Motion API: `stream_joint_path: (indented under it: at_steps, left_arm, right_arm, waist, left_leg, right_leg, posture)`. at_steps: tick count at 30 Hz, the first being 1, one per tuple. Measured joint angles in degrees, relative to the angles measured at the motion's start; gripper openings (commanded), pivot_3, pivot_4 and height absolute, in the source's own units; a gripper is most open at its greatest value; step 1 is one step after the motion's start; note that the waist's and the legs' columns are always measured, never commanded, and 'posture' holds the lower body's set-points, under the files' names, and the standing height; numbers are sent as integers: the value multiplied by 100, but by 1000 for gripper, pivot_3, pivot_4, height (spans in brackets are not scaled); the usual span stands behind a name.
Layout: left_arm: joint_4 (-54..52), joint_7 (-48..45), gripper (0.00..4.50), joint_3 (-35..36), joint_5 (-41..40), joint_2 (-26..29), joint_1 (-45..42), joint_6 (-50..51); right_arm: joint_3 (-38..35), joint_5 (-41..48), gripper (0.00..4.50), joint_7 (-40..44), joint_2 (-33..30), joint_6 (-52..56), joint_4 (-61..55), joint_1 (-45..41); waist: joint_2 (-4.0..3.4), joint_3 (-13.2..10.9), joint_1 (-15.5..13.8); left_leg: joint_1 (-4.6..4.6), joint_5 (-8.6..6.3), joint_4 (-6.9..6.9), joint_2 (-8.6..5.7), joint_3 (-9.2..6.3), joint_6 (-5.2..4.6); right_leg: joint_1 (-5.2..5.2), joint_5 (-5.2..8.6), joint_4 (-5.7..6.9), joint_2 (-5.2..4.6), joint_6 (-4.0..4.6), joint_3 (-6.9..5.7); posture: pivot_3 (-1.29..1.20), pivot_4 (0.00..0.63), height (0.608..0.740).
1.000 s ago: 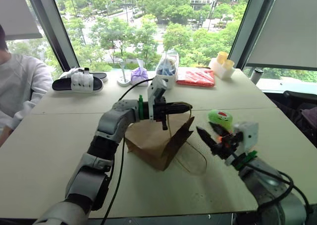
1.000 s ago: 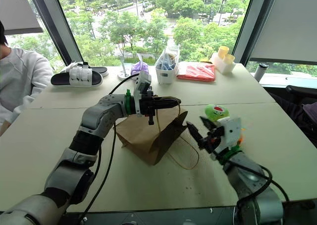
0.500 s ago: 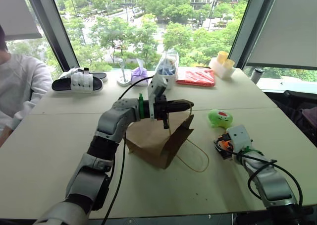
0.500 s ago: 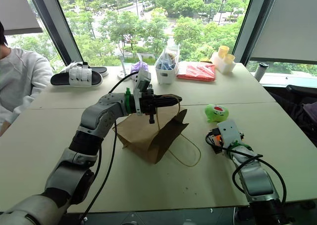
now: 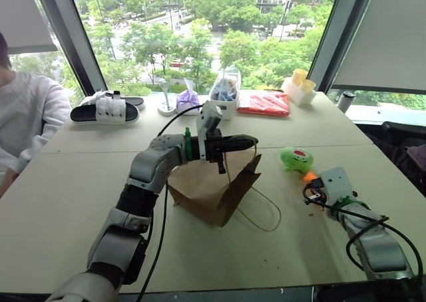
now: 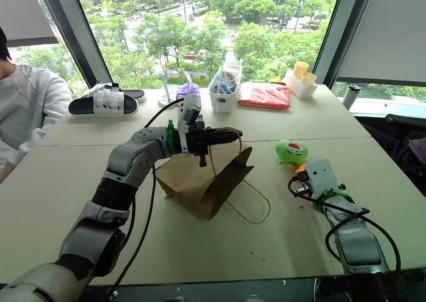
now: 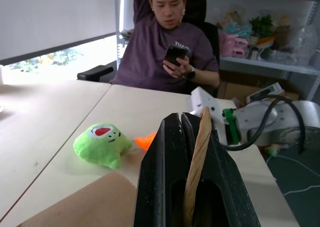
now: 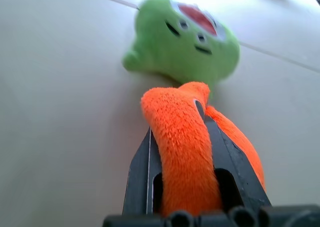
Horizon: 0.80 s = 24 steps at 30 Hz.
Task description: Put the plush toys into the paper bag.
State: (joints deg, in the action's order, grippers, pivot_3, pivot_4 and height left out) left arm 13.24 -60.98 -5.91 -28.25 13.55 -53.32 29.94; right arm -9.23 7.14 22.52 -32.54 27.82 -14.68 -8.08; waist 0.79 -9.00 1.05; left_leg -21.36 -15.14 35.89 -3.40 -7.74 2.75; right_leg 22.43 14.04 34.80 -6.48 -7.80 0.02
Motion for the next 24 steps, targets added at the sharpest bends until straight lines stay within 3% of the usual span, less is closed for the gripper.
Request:
stream_joint_path:
  at_steps: [4,8,13,24]
  left_arm:
    - [200,-279,0,48,-91,152,-289,95]
    - [338,-497,0,112,-161,228,-333,130]
    - [464,-538,0,138,-175,231,-377,180]
    - [213,-477,0,263,-492,120,-403,593]
  right_arm:
    - [183,544,81,917,-420,-232,-1437,48]
    - [625,684,81,1334,-575,-98,-1902,-98]
    - [1097,588,81,1519,-688,-54,-1954,-362]
    - [2609,-811,81,1991,-816,-1279,-946,-1356]
  waist:
    - [0,0,8]
    - [3,-2,-29]
    - [5,-3,-41]
    - [5,-3,-26]
  left_leg:
    - [5,-1,-2,4,-1,-1]
    - [1,-1,7,2,-2,-1]
    - [-3,-1,7,0,-5,-1]
    - [-1,0,5,0,-5,0]
  right_leg:
    - [-4,3,2,4,-4,-2]
    - [-9,3,-2,2,-4,-3]
    - [-6,2,-5,1,-3,-3]
    - [-2,2,-2,1,-3,-3]
  posture:
    - [0,150,740]
    - [0,150,740]
    - [0,150,740]
    - [0,150,740]
